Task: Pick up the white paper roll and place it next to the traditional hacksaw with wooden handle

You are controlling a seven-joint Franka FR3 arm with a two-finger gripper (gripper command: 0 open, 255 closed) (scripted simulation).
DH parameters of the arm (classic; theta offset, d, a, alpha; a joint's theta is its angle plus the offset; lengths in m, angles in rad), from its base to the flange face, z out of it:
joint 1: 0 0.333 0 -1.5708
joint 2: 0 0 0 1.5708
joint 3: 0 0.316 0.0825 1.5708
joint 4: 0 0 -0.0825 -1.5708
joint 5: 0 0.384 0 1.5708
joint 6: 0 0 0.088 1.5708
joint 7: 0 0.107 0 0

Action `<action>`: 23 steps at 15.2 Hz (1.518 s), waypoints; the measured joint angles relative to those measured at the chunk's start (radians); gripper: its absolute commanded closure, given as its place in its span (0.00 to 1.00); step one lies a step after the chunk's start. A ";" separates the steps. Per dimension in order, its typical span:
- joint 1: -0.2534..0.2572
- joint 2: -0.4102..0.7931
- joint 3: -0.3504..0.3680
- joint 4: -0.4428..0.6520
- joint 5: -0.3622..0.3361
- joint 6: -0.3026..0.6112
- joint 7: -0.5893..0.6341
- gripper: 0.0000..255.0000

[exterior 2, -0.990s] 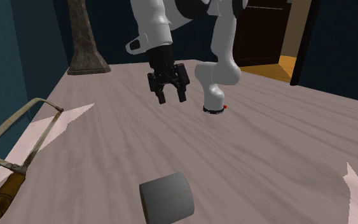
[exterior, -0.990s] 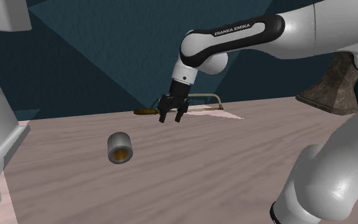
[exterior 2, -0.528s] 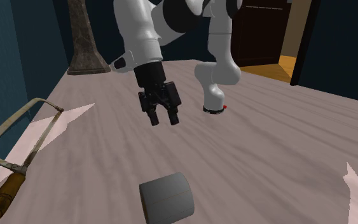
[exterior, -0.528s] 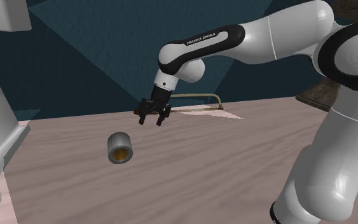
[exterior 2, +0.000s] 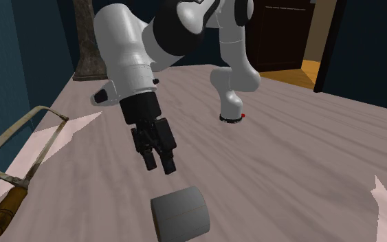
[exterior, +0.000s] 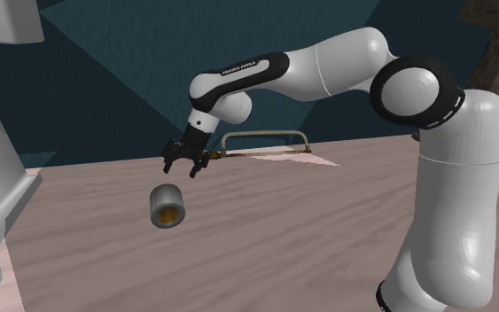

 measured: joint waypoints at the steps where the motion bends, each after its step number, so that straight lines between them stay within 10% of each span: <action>1: -0.002 0.032 0.001 0.034 0.008 0.002 0.003 0.00; 6: 0.008 0.182 0.009 0.192 0.027 0.021 0.033 0.00; 18: 0.028 0.238 0.019 0.199 0.035 0.079 0.031 0.00; 19: 0.028 0.238 0.019 0.200 0.035 0.079 0.031 1.00; 23: 0.029 0.238 0.019 0.199 0.035 0.079 0.031 1.00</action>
